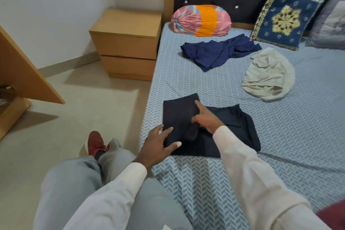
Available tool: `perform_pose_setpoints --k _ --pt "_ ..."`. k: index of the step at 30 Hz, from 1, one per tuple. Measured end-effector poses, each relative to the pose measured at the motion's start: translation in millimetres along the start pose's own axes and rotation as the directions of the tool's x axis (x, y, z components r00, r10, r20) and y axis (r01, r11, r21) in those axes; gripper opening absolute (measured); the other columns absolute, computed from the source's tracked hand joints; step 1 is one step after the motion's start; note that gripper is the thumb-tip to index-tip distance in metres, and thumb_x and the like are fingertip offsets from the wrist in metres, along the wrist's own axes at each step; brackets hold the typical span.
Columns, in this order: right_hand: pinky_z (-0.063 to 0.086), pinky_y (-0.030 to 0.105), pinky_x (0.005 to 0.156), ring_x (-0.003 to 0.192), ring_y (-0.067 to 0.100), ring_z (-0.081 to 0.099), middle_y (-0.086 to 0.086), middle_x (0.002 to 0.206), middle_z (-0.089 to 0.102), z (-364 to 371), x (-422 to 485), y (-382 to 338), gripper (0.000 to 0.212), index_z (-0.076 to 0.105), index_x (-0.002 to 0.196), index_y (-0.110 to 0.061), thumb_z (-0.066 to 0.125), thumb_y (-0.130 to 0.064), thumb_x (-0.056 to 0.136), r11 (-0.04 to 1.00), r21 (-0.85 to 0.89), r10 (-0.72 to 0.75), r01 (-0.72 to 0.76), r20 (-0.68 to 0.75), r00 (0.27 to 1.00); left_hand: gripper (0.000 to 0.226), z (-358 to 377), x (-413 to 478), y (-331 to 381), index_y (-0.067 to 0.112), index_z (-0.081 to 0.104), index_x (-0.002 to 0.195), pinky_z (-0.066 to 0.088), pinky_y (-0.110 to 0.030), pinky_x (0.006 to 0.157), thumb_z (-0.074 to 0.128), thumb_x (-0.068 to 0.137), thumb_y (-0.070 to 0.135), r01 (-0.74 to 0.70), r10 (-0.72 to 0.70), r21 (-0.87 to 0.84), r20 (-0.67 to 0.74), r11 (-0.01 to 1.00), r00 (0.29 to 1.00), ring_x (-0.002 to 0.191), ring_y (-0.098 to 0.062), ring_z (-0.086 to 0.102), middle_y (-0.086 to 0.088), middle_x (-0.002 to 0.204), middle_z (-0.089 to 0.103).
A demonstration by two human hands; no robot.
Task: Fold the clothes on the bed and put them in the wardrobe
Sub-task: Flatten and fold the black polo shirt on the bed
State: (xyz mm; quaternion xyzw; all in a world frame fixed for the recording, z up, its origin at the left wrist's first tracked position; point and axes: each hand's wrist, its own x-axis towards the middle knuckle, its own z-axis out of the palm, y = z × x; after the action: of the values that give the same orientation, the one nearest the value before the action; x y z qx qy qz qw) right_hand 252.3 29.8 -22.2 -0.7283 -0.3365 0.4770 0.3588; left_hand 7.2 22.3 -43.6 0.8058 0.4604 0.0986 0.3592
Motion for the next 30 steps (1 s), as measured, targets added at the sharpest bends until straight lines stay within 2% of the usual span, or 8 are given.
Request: perform_pose_setpoints --k 3,7,12,16,19,22,25,30 --pt "0.049 0.03 0.065 0.093 0.019 0.063 0.006 0.131 0.059 -50.5 -6.4 19.7 0.092 0.024 0.155 -0.025 0.055 0.011 0.077 0.989 0.134 0.068 -0.056 -0.092 0.993 0.077 15.9 15.0 7.9 0.043 0.027 0.15 0.017 -0.04 0.121 0.047 0.084 0.075 0.026 -0.04 0.103 0.143 0.994 0.989 0.149 -0.024 0.013 -0.007 0.162 0.014" --pt "0.04 0.027 0.057 0.091 0.019 0.059 0.001 0.13 0.056 -99.8 -16.5 39.2 0.085 0.03 0.153 -0.027 0.053 0.007 0.079 0.982 0.162 0.126 -0.096 -0.186 0.974 0.09 33.4 27.5 22.5 0.044 0.017 0.152 0.016 -0.045 0.119 0.023 0.073 0.086 -0.079 -0.007 0.329 0.253 0.941 0.968 0.148 -0.03 0.015 -0.014 0.16 0.02" --pt "0.043 0.03 0.068 0.112 0.027 0.056 0.0 0.144 0.046 -133.6 -27.2 68.7 0.087 0.033 0.151 -0.032 0.057 -0.002 0.073 0.982 0.137 0.159 -0.131 -0.219 0.963 0.069 58.3 28.5 29.6 0.038 0.023 0.153 0.01 -0.042 0.121 0.038 0.092 0.068 -0.115 0.022 0.335 0.267 0.935 0.963 0.148 -0.032 0.009 -0.017 0.161 0.013" --pt "0.045 0.028 0.069 0.118 0.026 0.051 0.004 0.149 0.041 -142.0 -30.4 77.9 0.082 0.033 0.152 -0.025 0.054 0.006 0.08 0.989 0.068 0.145 -0.133 -0.233 0.962 0.079 67.1 25.4 33.3 0.033 0.037 0.148 0.021 -0.038 0.117 0.019 0.083 0.074 -0.105 0.046 0.342 0.178 0.934 0.983 0.139 -0.031 0.025 -0.014 0.154 0.029" --pt "0.044 0.029 0.092 0.134 0.025 0.043 0.005 0.156 0.034 -141.1 -34.3 80.1 0.083 0.029 0.154 -0.021 0.056 0.005 0.08 0.993 -0.053 0.085 -0.106 -0.299 0.951 0.058 65.4 28.4 40.0 0.027 0.043 0.145 0.033 -0.035 0.108 0.036 0.095 0.054 -0.062 0.034 0.245 0.115 0.968 0.993 0.126 -0.026 0.036 -0.007 0.139 0.043" --pt "0.032 0.035 0.115 0.141 0.019 0.035 -0.002 0.158 0.032 -140.1 -42.5 86.2 0.086 0.024 0.156 -0.024 0.06 0.0 0.081 1.0 -0.008 0.014 -0.018 -0.317 0.948 0.052 64.1 34.6 44.2 0.027 0.033 0.15 0.037 -0.036 0.105 0.045 0.1 0.033 -0.016 0.002 0.111 0.122 0.994 0.993 0.123 -0.026 0.04 -0.009 0.132 0.046" --pt "0.038 0.044 0.114 0.135 0.013 0.044 -0.007 0.15 0.041 -140.2 -57.5 98.0 0.098 0.02 0.154 -0.035 0.075 -0.017 0.074 0.995 0.085 -0.017 0.047 -0.318 0.948 0.06 63.7 41.1 45.7 0.032 0.023 0.154 0.037 -0.033 0.105 0.047 0.099 0.027 0.046 -0.038 -0.043 0.171 0.998 0.985 0.122 -0.027 0.046 -0.013 0.131 0.046" --pt "0.046 0.038 0.102 0.124 0.016 0.044 0.0 0.134 0.039 -128.9 -87.3 118.4 0.104 0.018 0.156 -0.03 0.081 -0.013 0.074 0.973 -0.225 -0.139 0.054 -0.382 0.914 0.066 67.6 47.5 45.3 0.034 0.019 0.154 0.04 -0.033 0.106 0.051 0.097 0.026 0.1 -0.074 -0.119 0.21 0.988 0.975 0.12 -0.025 0.05 -0.012 0.135 0.047"
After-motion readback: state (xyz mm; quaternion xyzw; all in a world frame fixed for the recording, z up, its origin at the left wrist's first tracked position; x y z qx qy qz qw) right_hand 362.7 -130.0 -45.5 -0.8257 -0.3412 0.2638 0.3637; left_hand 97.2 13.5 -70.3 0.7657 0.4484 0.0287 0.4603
